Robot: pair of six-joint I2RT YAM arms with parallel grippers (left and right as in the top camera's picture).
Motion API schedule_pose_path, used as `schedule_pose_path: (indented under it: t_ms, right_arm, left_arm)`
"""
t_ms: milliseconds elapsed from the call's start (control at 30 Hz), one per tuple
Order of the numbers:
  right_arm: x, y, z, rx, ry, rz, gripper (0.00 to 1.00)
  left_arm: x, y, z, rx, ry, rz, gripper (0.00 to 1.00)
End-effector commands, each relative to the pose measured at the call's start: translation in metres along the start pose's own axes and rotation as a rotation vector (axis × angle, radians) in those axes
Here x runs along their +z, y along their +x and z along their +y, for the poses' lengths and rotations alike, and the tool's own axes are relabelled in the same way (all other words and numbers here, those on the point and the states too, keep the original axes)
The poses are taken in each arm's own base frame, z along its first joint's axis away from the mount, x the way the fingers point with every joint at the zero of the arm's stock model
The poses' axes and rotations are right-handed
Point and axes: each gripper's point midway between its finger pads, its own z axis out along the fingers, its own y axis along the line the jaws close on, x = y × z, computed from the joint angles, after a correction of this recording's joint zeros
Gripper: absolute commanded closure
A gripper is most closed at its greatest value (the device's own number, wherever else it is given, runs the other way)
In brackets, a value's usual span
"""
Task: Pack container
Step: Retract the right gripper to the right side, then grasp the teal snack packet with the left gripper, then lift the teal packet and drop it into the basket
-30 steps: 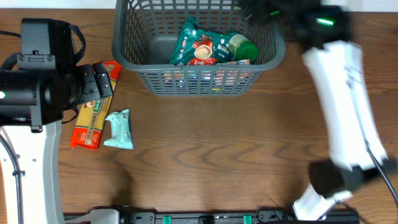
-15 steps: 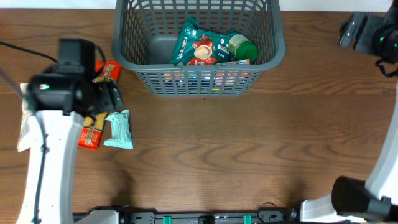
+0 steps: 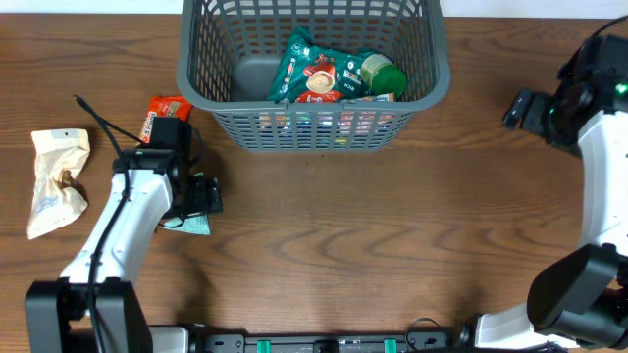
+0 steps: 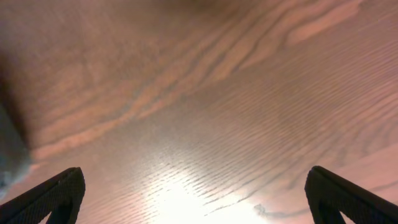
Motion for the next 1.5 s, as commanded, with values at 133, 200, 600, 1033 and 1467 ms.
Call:
schedule_pose_path:
  t_ms: [133, 200, 600, 1033, 1467]
  right_arm:
    - [0.026, 0.021, 0.003, -0.005, -0.016, 0.048, 0.01]
    - [0.027, 0.023, 0.002, -0.006, -0.015, 0.053, 0.01]
    - [0.027, 0.024, 0.002, -0.006, -0.015, 0.055, 0.01]
    - [0.027, 0.025, 0.002, -0.006, -0.014, 0.059, 0.01]
    - [0.027, 0.026, 0.002, -0.013, -0.013, 0.064, 0.01]
  left_arm:
    - [0.024, -0.015, -0.006, 0.030, 0.007, -0.005, 0.02]
    - [0.031, -0.020, -0.008, 0.029, 0.008, -0.010, 0.01]
    - [0.062, -0.018, -0.012, 0.036, -0.004, 0.046, 0.05]
    - [0.043, -0.009, -0.022, 0.004, 0.071, 0.079, 0.94]
    - [-0.182, -0.090, -0.035, -0.027, 0.340, -0.543, 0.94]
